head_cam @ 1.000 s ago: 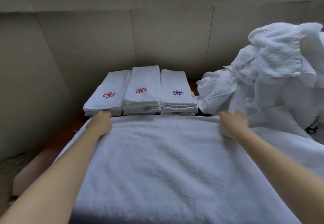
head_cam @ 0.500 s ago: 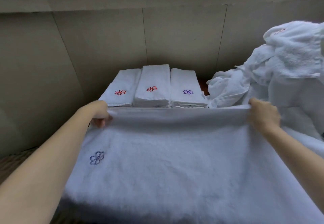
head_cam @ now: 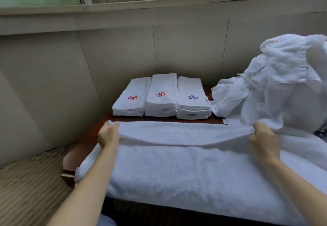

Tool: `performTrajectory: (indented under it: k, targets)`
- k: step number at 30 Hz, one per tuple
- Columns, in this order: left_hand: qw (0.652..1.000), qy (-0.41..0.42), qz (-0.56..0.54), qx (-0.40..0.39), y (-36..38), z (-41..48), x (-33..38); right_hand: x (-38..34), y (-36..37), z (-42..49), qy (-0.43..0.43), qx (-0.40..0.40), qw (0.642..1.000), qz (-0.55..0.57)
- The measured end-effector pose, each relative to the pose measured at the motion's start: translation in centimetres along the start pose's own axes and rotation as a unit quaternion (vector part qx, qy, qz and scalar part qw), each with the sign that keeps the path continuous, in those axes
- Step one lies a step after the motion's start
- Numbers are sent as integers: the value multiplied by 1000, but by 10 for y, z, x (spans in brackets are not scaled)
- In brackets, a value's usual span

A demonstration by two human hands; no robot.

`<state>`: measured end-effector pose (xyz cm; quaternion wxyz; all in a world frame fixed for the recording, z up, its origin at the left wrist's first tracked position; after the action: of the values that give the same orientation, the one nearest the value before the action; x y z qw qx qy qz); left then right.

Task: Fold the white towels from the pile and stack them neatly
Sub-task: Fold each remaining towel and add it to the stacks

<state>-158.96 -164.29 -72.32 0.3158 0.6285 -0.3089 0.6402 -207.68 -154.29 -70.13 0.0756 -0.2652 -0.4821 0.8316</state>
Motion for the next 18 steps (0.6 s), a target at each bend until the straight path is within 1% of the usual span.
performTrajectory:
  k: [1, 3, 5, 7, 8, 10, 11, 13, 15, 18]
  targets:
    - [1000, -16, 16, 20, -7, -2, -8, 5, 5, -7, 4, -17, 1000, -8]
    - [996, -60, 34, 54, -16, 0, -14, 8, -1, -12, 18, -19, 1000, -13]
    - [991, -113, 7, 71, -23, 0, -17, 7, -18, -11, 44, 4, 999, -9]
    - [988, -135, -29, 71, -31, 0, -23, 7, -28, -14, 48, 18, 999, -8]
    - [986, -141, -35, 78, -36, 1, -27, 9, -28, -16, 54, -3, 998, -19]
    - [985, -151, -16, 84, -47, 6, -30, 15, -20, -21, 68, -95, 990, -82]
    - [986, -151, 9, 75, -50, 10, -30, 17, -17, -24, 74, -138, 981, -115]
    - [987, -140, 66, 48, -53, 17, -27, 16, -15, -27, 76, -181, 966, -166]
    - [987, -105, 116, 26, -54, 17, -24, 10, -13, -28, 57, -191, 960, -197]
    - [986, -20, 166, -10, -55, 10, -17, 3, -8, -28, 14, -193, 952, -238]
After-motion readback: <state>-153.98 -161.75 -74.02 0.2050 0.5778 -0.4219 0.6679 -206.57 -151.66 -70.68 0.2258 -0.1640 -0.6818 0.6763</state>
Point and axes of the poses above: each hand's wrist, its own z-axis towards the middle knuckle, its own y-axis out of the palm, x = y × z, the point moved 6 cm from there along z, towards the middle knuckle, and after that the axes turned 12 degrees about -z, right-handed, at the moved point
